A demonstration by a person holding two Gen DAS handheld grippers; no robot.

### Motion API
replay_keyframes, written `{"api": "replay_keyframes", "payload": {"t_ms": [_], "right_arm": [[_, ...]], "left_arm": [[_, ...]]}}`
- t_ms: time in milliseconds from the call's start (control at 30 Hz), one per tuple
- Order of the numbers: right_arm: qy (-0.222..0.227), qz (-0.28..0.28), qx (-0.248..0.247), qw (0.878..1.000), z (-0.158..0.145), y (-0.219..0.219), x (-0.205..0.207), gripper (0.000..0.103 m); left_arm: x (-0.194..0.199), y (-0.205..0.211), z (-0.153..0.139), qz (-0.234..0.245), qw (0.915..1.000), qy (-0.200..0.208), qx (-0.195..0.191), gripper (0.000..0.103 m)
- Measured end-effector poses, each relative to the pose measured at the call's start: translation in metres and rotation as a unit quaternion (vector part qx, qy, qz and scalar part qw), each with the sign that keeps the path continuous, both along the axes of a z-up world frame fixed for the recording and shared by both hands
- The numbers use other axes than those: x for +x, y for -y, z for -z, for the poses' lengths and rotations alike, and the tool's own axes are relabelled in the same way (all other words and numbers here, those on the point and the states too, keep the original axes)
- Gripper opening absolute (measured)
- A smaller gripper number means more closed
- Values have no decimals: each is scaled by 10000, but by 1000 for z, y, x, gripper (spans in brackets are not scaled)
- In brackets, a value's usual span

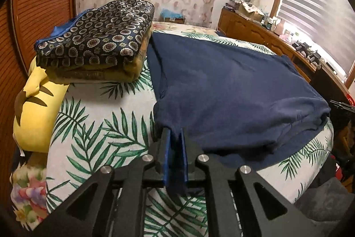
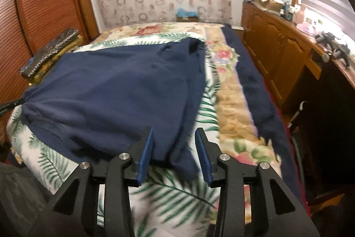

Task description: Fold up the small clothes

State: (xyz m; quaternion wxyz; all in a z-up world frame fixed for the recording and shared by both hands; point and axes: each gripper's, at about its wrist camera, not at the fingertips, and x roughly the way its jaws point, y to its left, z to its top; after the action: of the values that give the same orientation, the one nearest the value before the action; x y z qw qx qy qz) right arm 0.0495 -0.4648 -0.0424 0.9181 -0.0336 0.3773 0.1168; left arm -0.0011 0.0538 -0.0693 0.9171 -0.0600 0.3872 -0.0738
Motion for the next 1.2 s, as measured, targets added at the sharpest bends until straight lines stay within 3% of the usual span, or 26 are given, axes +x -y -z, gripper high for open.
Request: {"api": "replay_keyframes", "payload": {"t_ms": [100,367,567,667,867,1067,1200], "right_arm": [[-146,16,-119,9998,12,3,0,39],[-371,-149,-294,9988,32,-2,0,39],[-283,-194,-332,9989,32,-1,-1,10],[-359,-286,-28,9989,24,6,-4,5],[-308,-101,91,9994,-16,29,-21,4],[-272,-65,49,9996,-21,27,-18,7],[-104,3,-33,9999,-25,22,-18,16]], "left_arm": [[-1,0,-3,-43,9999,-22,141,21],[0,-4,-6,-16,9999,-11,143,27],[4,2,2,38,9999,-93,114,28],[4,4,0,32,9999,-69,124,28],[0,3,-9,-43,9997,75,206,35],[1,0,-10,-132,9993,75,333,36],[3,-2,-5,-181,9993,-3,328,37]]}}
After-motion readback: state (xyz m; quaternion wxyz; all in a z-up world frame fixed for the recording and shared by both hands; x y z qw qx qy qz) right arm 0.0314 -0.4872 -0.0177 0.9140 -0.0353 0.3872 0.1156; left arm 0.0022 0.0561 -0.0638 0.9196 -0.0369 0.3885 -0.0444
